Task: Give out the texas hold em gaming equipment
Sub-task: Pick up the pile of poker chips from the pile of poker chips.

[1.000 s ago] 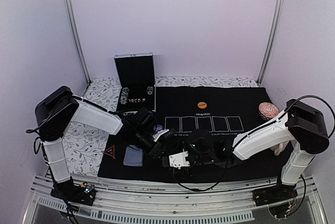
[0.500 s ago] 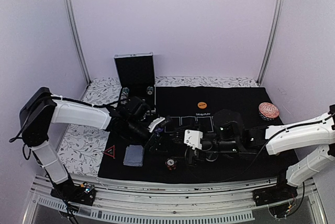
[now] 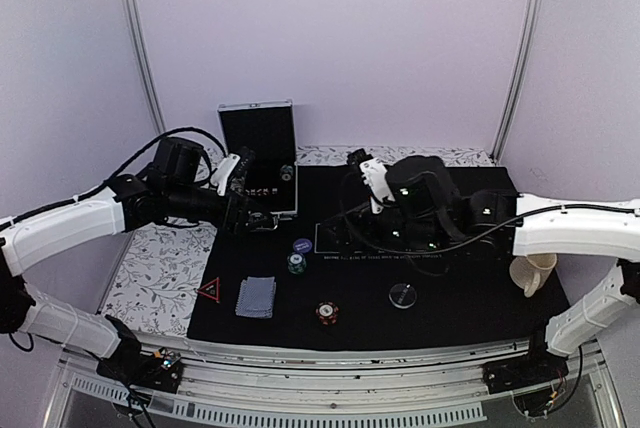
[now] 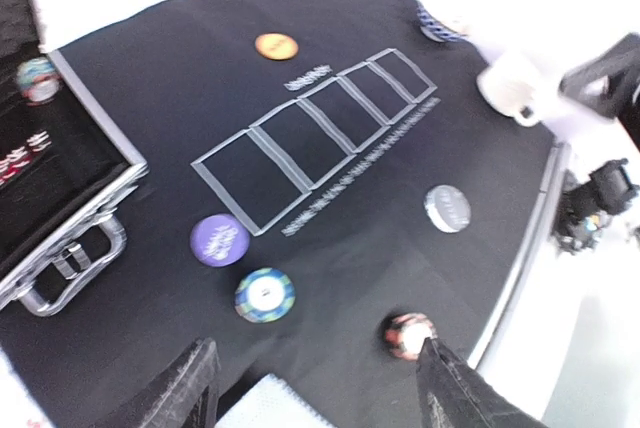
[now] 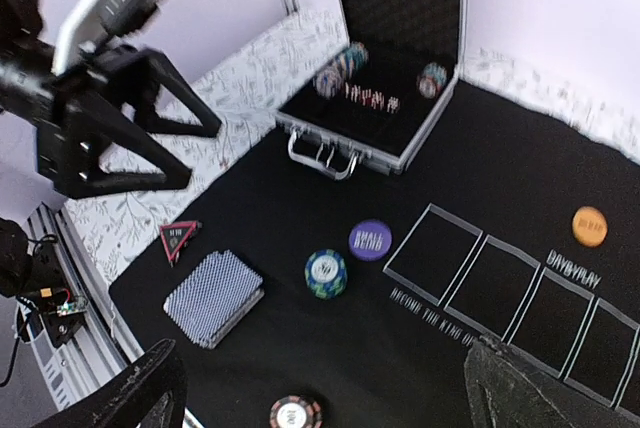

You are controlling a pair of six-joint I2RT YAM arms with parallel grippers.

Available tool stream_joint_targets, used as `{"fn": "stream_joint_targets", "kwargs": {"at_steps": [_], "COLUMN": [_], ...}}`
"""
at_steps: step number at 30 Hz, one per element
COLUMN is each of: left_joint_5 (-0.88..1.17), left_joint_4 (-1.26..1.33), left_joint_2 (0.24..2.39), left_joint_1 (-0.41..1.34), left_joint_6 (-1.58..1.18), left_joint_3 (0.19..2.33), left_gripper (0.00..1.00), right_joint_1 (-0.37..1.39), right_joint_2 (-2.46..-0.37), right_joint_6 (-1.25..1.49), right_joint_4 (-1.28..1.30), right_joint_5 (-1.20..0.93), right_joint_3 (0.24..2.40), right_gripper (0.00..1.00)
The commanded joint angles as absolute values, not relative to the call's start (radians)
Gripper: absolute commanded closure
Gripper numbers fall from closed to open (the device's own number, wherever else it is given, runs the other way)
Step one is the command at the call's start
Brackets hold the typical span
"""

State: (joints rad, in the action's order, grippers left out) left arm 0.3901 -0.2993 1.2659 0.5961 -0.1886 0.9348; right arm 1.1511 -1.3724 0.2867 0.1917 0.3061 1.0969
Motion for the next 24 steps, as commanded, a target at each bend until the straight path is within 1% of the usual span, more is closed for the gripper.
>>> {"fn": "stream_joint_targets", "kwargs": {"at_steps": [1, 4, 9, 13, 18, 22, 24], "left_joint_5": [0.297, 0.308, 0.314, 0.311, 0.326, 0.331, 0.330], "left_joint_4": [-0.380, -0.382, -0.390, -0.394, -0.390, -0.390, -0.390], "left_joint_2": [1.210, 1.191, 1.184, 1.187, 1.193, 1.198, 1.198], "left_joint_1": [0.553, 0.538, 0.532, 0.530, 0.528, 0.527, 0.526], "left_joint_6": [-0.150, -0.152, -0.140, -0.130, -0.129, -0.129, -0.129], "left_joint_3": [0.883, 0.865, 0.855, 0.851, 0.851, 0.851, 0.850], "left_gripper": [0.30, 0.30, 0.30, 0.30, 0.30, 0.30, 0.30], "right_joint_1": [1.194, 1.205, 1.215, 1.217, 1.216, 1.216, 1.217], "right_joint_2": [-1.606, -1.743, -1.908, -1.997, -2.058, -2.110, -2.124], "right_joint_6": [0.595, 0.619, 0.613, 0.590, 0.571, 0.566, 0.565], "right_joint_4": [0.592, 0.651, 0.719, 0.749, 0.761, 0.791, 0.802], "right_joint_5": [0.329, 0.272, 0.211, 0.193, 0.178, 0.173, 0.171], "right_joint_3": [1.255, 1.353, 1.481, 1.541, 1.572, 1.602, 1.604], "right_gripper": [0.01, 0.01, 0.01, 0.01, 0.00, 0.07, 0.13]}}
